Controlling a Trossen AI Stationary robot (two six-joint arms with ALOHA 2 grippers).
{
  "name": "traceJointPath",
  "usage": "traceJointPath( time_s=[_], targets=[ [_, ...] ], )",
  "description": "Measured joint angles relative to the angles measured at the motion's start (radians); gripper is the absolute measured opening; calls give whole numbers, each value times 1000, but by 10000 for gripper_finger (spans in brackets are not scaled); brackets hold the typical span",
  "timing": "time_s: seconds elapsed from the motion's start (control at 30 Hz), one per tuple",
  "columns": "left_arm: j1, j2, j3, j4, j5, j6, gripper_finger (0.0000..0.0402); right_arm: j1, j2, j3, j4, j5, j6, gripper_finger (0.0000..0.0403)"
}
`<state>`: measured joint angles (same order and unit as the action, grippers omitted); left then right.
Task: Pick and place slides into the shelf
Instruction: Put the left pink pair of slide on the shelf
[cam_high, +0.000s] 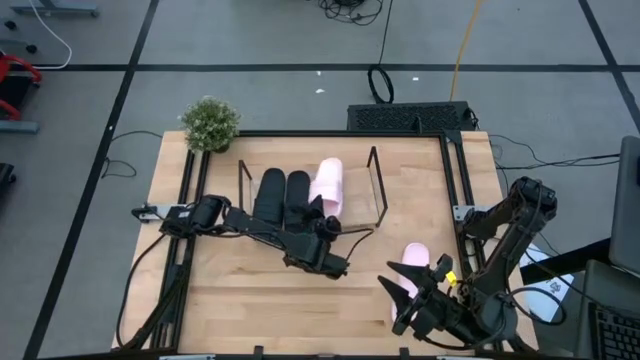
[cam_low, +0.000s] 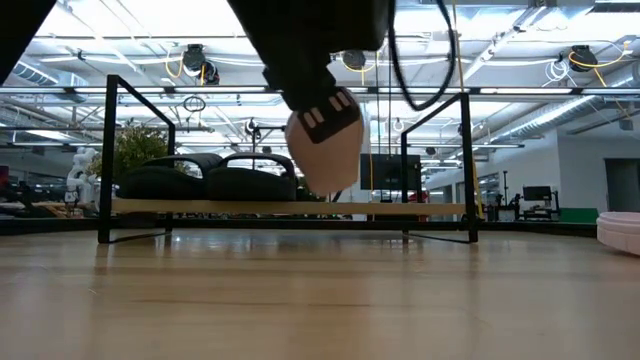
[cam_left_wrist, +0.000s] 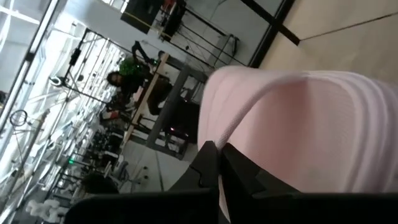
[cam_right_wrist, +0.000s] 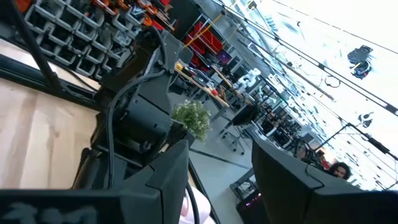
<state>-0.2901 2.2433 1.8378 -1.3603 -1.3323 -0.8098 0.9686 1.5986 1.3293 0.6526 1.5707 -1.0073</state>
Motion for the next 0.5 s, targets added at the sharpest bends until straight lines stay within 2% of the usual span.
traceJointPath(
  time_s=[0.27,0.5],
  targets=[
    [16,0,0,248,22,232,0,-7,0,0,-7,0,0,169],
    [13,0,0,263,-12,278,0,-7,0,0,-9,0,0,169]
  ],
)
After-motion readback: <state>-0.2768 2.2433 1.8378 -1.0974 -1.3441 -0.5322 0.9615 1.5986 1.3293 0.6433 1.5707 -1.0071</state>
